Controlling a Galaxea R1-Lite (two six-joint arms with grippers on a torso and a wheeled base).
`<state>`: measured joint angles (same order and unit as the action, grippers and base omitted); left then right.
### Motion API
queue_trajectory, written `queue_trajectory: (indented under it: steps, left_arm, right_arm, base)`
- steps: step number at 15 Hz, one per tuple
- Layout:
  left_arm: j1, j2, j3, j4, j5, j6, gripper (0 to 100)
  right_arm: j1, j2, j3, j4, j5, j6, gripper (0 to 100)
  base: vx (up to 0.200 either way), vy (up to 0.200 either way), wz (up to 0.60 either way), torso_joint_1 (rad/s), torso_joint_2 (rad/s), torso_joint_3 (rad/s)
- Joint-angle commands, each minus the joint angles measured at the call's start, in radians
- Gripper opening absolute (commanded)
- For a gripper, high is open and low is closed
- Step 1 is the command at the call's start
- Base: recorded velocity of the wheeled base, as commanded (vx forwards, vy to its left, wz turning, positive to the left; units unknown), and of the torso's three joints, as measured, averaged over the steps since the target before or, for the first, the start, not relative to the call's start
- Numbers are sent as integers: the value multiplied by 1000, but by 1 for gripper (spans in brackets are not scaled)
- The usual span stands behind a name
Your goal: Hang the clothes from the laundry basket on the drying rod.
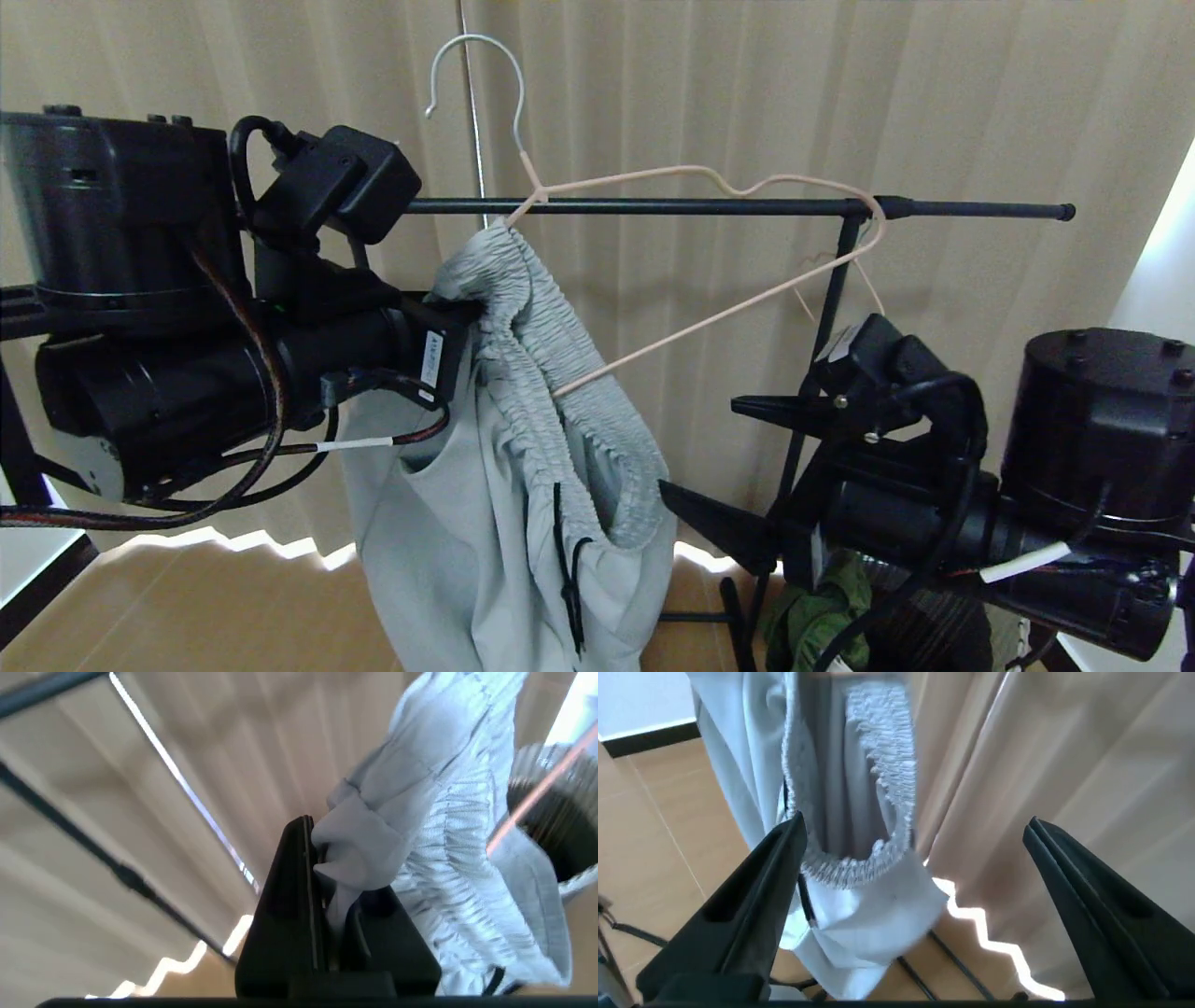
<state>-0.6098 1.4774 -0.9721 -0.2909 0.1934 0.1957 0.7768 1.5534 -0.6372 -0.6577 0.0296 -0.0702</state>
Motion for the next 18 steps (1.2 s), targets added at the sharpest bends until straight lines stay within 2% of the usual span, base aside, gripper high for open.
queue_trajectory:
  steps: [1, 4, 7, 8, 12, 14, 16, 17, 18]
  left_arm:
    - [-22, 3, 4, -42, 0, 2, 0]
    - [-31, -3, 7, -50, -2, 8, 0]
    - [-39, -19, 7, -50, -2, 11, 0]
    - [-39, -25, 7, -50, -2, 13, 0]
    - [-39, -49, 29, -51, -3, 14, 0]
    - [-38, -66, 55, -51, -3, 17, 0]
    - [-31, -92, 99, -56, -3, 48, 0]
    - [-25, -123, 161, -82, -3, 120, 0]
    - [-18, -134, 182, -94, -3, 156, 0]
  right_arm:
    - [15, 80, -6, -14, -5, 0, 100]
    - [2, 122, 4, -73, -65, 0, 100]
    - [-17, 143, 7, -82, -74, 0, 100]
    - [-19, 143, 8, -82, -74, 0, 0]
    - [-24, 137, 18, -82, -76, 0, 0]
    - [-54, 120, 22, -80, -77, -2, 0]
    - [-97, 93, 34, -79, -77, -6, 0]
    - [-149, 71, 27, -74, -77, -10, 0]
    - [-172, 70, 19, -76, -77, -11, 0]
  base:
    - [0, 0, 0, 0, 0, 0]
    - [0, 0, 0, 0, 0, 0]
    - [0, 0, 0, 0, 0, 0]
    - [0, 0, 0, 0, 0, 0]
    - [0, 0, 0, 0, 0, 0]
    - [0, 0, 0, 0, 0, 0]
    - [0, 0, 0, 0, 0, 0]
    - [0, 0, 0, 0, 0, 0]
    - [0, 0, 0, 0, 0, 0]
